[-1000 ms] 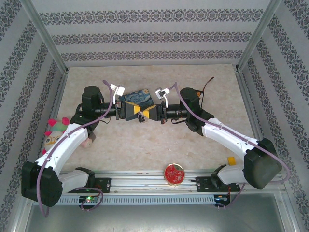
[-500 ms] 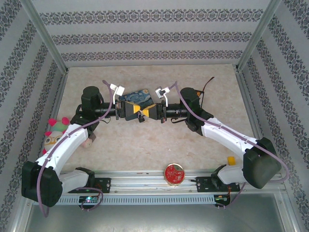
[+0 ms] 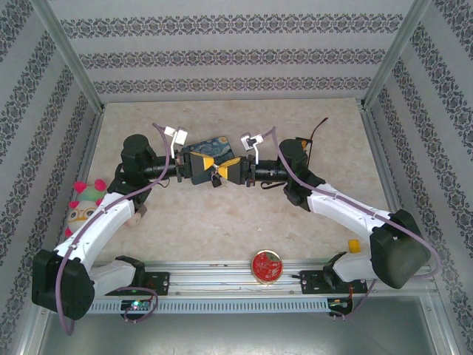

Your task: Unlock the padlock with the key

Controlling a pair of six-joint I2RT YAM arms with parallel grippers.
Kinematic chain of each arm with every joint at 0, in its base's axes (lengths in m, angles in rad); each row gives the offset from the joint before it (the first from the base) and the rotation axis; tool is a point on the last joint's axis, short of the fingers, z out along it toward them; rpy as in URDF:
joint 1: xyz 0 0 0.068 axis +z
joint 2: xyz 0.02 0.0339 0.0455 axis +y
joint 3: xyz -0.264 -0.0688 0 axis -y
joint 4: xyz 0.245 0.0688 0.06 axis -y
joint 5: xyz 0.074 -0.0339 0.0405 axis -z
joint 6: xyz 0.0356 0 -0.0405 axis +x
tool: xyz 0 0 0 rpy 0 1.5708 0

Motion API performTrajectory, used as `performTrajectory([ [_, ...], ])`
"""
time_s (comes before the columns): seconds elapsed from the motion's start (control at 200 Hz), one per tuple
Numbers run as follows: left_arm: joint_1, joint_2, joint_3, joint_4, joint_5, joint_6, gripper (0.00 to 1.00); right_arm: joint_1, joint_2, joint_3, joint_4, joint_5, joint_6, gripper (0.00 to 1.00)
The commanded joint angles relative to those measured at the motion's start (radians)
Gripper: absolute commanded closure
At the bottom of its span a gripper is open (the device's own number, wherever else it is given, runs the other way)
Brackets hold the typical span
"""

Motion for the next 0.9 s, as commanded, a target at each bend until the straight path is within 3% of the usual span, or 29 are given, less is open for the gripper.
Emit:
performTrajectory([
  [0.0, -0.007, -0.031, 0.005, 0.068, -0.015, -0.018, 1.00, 0.012, 0.021, -0.016, 0.179, 0.007, 0.064, 0.69],
  [0.14, -0.007, -0.034, -0.004, 0.092, -0.018, -0.039, 1.00, 0.014, 0.059, -0.005, 0.246, -0.010, 0.107, 0.59],
  [0.29, -0.006, -0.040, -0.016, 0.110, -0.033, -0.047, 1.00, 0.022, 0.088, 0.021, 0.273, -0.031, 0.129, 0.66],
  [0.62, -0.007, -0.046, -0.023, 0.146, -0.056, -0.078, 1.00, 0.010, 0.084, 0.008, 0.280, -0.018, 0.132, 0.67],
  [0.735, -0.007, -0.046, -0.023, 0.145, -0.056, -0.078, 1.00, 0.003, 0.086, 0.008, 0.280, -0.017, 0.134, 0.76],
  [0.895, -0.006, -0.045, -0.026, 0.145, -0.058, -0.079, 1.00, -0.013, 0.078, -0.004, 0.280, -0.015, 0.142, 0.77],
])
